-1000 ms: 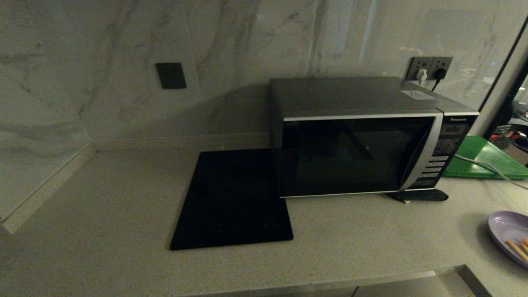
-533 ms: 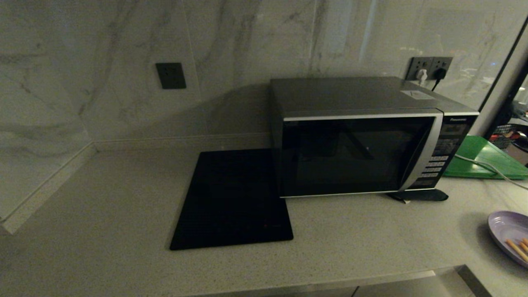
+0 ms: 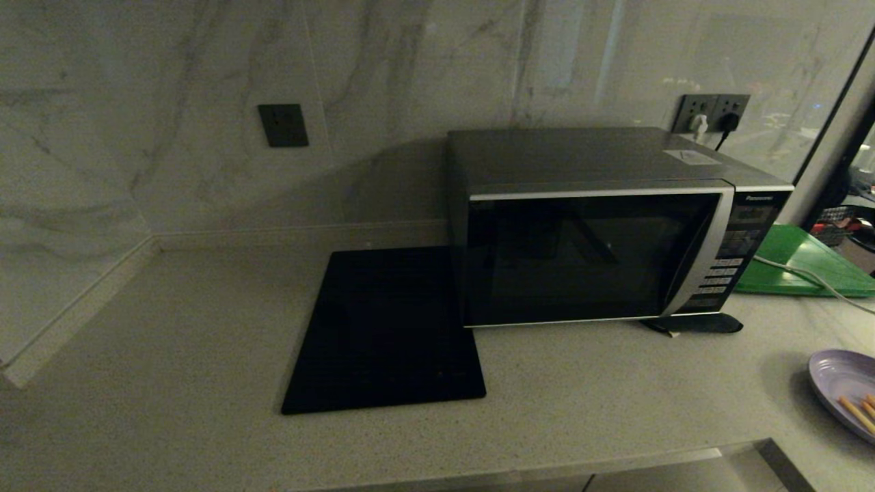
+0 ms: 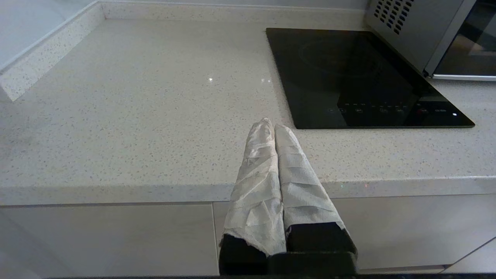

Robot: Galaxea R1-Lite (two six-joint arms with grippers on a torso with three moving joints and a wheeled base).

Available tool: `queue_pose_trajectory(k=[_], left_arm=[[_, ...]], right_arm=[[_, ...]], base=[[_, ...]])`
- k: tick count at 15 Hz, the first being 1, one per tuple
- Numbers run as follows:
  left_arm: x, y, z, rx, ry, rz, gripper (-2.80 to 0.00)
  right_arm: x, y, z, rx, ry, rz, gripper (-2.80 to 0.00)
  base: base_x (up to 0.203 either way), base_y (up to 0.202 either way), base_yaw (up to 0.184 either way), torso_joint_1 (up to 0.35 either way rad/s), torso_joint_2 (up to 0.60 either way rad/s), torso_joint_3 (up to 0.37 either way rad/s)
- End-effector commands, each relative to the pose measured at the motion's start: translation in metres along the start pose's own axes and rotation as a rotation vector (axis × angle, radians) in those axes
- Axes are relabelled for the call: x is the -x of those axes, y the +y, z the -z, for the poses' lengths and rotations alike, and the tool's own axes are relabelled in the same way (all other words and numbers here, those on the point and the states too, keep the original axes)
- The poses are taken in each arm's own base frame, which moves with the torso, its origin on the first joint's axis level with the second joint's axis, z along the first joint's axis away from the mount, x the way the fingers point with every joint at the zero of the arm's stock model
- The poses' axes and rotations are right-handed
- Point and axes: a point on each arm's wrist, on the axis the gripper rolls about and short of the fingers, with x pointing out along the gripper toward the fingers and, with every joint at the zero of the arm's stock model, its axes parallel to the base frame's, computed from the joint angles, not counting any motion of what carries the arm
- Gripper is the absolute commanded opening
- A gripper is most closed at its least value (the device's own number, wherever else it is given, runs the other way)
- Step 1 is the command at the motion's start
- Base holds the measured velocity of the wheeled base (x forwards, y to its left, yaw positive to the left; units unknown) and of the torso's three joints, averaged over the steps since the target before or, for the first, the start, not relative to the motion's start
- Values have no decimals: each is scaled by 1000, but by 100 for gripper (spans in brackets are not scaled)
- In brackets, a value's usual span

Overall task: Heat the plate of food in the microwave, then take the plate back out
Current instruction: Open the microwave oven

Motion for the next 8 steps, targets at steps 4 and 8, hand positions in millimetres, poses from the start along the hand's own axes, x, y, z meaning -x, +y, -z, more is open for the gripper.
queue_pose_trajectory(k=[4, 8], left_arm=[[0, 0, 0, 1, -1, 0, -280], [0, 0, 0, 1, -1, 0, -280]], right_arm=[[-1, 11, -79, -4, -5, 18, -280], [-39, 18, -131, 24, 57, 172, -280]], base=[[0, 0, 0, 0, 0, 0], [0, 0, 0, 0, 0, 0]])
